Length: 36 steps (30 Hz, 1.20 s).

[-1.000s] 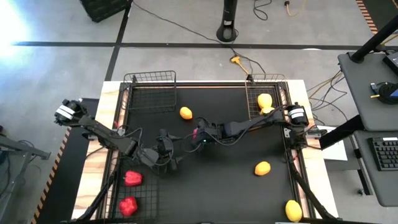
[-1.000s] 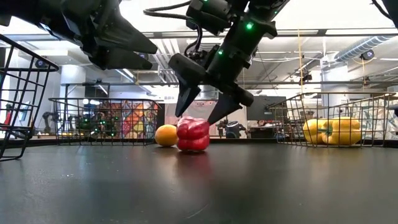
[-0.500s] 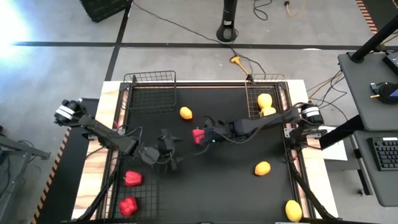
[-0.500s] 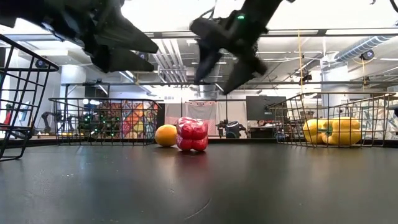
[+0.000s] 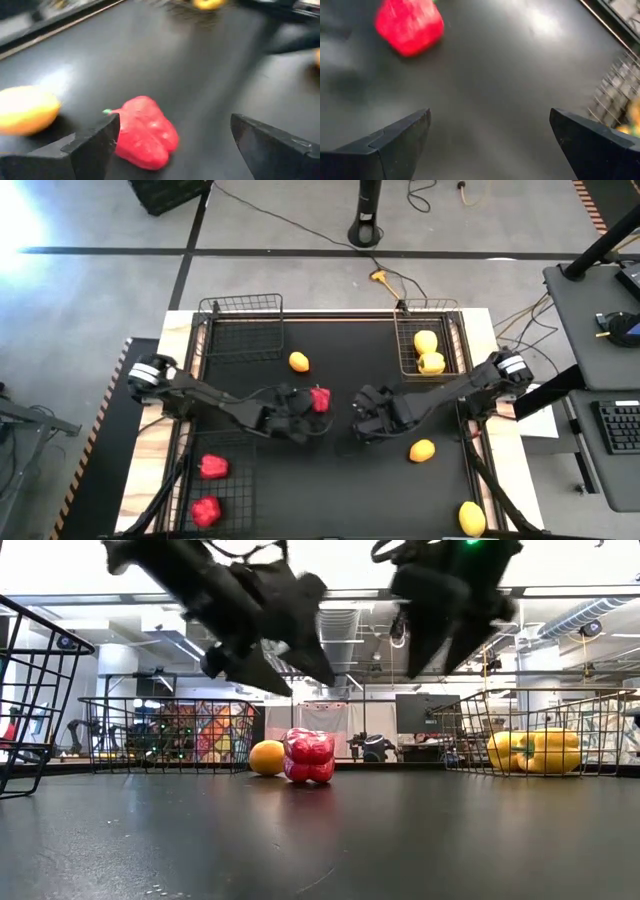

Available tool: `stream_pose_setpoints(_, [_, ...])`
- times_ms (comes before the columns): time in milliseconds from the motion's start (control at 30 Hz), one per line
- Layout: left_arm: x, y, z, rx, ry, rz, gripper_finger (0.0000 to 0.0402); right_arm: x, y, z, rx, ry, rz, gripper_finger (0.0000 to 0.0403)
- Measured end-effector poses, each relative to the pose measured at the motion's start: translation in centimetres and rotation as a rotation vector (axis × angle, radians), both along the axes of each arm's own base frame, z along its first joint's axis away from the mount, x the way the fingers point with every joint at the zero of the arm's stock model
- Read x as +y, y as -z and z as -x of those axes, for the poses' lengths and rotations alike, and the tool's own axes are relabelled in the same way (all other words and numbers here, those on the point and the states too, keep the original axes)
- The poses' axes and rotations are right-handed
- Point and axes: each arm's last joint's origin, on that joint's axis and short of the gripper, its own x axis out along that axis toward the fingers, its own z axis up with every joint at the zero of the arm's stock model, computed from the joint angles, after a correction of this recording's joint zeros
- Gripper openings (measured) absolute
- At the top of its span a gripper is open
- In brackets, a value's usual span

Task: Sort produce into baskets
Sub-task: Put the red bell pepper into the bottom black wire basket

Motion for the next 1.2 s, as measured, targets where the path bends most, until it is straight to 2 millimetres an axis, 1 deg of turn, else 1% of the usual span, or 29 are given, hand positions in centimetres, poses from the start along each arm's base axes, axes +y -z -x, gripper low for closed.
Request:
stream_pose_setpoints(100, [0.6, 0.4, -0.9, 0.029, -0.138, 0.07, 0.0361, 1.1, -0.3, 1.6, 0.052, 0.015, 0.011, 0.04])
stream_pose_setpoints(167, [0.7, 0.9, -1.0, 0.044, -0.205, 0.065, 0.0361, 1.9, -0.5, 2.5, 0.069, 0.01, 0.018, 0.04])
stream_pose_setpoints(300, [0.7, 0.9, -1.6, -0.047, -0.3, 0.102, 0.0361, 3.7, -0.6, 3.6, 0.062, -0.024, 0.018, 0.04])
stream_pose_setpoints(433, [1.0, 2.6, -2.5, -0.06, -0.369, 0.124, 0.0361, 5.4, -0.6, 4.5, 0.048, -0.07, 0.014, 0.04])
stream_pose_setpoints(533, [1.3, 3.3, -3.4, -0.075, -0.411, 0.14, 0.0361, 6.6, -0.5, 5.0, 0.042, -0.094, 0.012, 0.04])
stream_pose_setpoints(633, [1.6, 4.5, -4.2, -0.04, -0.449, 0.131, 0.0361, 7.5, -0.4, 5.6, 0.032, -0.112, 0.012, 0.04])
stream_pose_setpoints(733, [2.0, 5.0, -5.3, -0.022, -0.483, 0.127, 0.0361, 7.9, -0.4, 5.8, 0.021, -0.127, 0.027, 0.04])
stream_pose_setpoints(867, [1.8, 6.1, -6.2, 0.007, -0.507, 0.117, 0.0361, 7.9, -0.4, 5.8, 0.027, -0.14, 0.035, 0.04])
stream_pose_setpoints(967, [1.6, 6.3, -6.7, 0.019, -0.505, 0.124, 0.0361, 7.9, -0.4, 5.8, 0.039, -0.159, 0.043, 0.04])
stream_pose_setpoints(1100, [1.5, 7.1, -6.7, 0.064, -0.495, 0.158, 0.0361, 7.9, -0.4, 5.8, 0.038, -0.163, 0.05, 0.04])
stream_pose_setpoints(1200, [1.5, 7.1, -6.5, 0.069, -0.494, 0.156, 0.0361, 7.9, -0.3, 5.9, 0.04, -0.164, 0.051, 0.04])
